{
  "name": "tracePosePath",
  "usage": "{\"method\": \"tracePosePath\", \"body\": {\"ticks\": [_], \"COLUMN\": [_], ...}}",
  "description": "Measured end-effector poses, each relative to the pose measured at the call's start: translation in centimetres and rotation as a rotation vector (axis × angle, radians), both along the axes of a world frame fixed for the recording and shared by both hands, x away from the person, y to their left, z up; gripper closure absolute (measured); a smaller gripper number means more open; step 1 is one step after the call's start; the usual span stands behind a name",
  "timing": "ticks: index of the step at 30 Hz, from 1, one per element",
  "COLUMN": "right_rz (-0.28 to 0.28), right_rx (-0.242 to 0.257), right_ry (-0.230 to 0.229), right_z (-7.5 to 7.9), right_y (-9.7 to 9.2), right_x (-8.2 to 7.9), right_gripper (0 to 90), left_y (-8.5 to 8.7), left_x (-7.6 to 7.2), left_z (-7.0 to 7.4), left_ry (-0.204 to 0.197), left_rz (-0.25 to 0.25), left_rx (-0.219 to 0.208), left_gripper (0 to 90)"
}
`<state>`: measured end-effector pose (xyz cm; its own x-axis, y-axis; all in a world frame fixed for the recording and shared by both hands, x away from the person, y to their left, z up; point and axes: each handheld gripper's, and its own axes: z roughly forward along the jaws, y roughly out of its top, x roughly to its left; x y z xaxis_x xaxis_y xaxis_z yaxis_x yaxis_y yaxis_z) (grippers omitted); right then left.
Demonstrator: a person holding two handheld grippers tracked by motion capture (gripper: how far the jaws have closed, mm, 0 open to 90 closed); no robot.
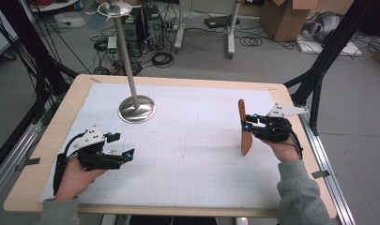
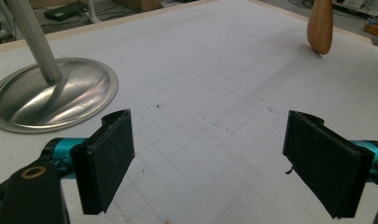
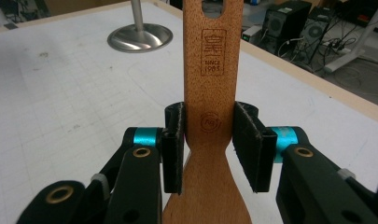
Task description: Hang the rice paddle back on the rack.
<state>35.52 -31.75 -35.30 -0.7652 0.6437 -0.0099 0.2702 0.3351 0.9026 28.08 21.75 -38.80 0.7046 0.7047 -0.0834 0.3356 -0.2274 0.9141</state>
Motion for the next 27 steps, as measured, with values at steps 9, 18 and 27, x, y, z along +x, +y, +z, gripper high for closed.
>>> {"method": "tracePosePath", "body": {"ticks": [9,18,27], "right_rz": [0.002,0.000,0.000], "right_rx": [0.019,0.031,0.029], "right_ry": [-0.037,-0.055,-0.062], "right_z": [0.8,1.2,1.8], "right_y": [-0.2,-0.2,-0.2], "right_x": [-0.3,-0.5,-0.5], "right_gripper": [64.9,65.0,65.0], "left_y": [-0.1,-0.1,0.2], "left_x": [0.0,0.0,-0.3], "left_z": [0.0,0.0,0.5], "left_ry": [0.001,0.002,-0.016], "left_rz": [-0.004,-0.004,0.002], "left_rx": [-0.003,-0.003,-0.008], "left_gripper": [16.8,16.8,17.0]}}
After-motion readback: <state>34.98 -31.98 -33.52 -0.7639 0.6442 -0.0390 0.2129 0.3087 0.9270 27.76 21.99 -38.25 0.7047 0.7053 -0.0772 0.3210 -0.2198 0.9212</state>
